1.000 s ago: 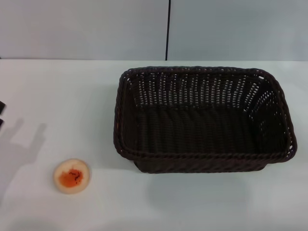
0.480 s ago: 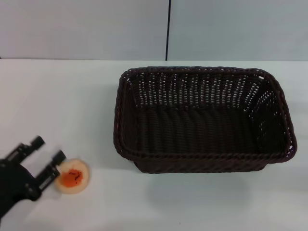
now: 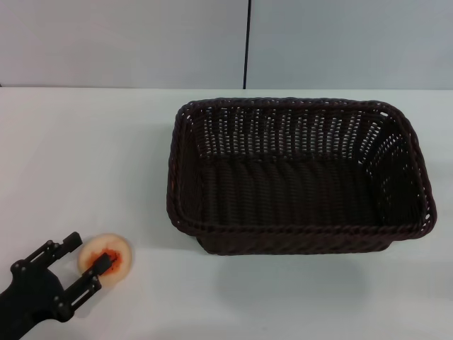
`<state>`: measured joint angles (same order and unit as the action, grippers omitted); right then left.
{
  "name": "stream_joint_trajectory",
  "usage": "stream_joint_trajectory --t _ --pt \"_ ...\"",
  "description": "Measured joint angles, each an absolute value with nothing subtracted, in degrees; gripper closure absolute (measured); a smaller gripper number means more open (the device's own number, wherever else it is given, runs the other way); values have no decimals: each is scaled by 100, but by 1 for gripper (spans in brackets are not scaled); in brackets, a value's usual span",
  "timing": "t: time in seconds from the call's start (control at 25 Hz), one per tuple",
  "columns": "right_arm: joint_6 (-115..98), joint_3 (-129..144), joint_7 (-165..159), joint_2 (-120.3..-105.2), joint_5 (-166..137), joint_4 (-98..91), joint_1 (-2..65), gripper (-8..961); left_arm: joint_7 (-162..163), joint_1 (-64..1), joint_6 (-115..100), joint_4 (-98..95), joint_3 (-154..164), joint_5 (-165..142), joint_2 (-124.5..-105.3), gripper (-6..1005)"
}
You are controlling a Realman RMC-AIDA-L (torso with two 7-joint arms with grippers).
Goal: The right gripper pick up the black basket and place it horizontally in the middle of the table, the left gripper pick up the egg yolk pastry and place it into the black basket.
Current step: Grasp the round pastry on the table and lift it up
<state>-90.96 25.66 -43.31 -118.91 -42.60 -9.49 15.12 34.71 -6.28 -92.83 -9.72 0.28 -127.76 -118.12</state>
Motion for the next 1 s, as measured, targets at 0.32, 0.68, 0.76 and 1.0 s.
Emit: stream_joint_trajectory --t 0.32,0.68,0.76,1.0 --pt "-9076 2573 -4331 -11891 -4281 -892 1548 440 3471 -605 -9163 -940 36 -12779 -11813 394" --pt "-9069 2604 -4333 -11887 -4289 -769 1569 440 3488 -607 -9107 -913 28 -12786 -11817 396" --pt "-9070 2609 -4333 -11890 -4290 -766 1573 440 3483 -606 -9109 -907 27 -12784 -11819 474" --pt "-9069 2616 -4333 -11893 -4297 -707 1598 439 3479 -648 -9126 -894 46 -12785 -11824 702"
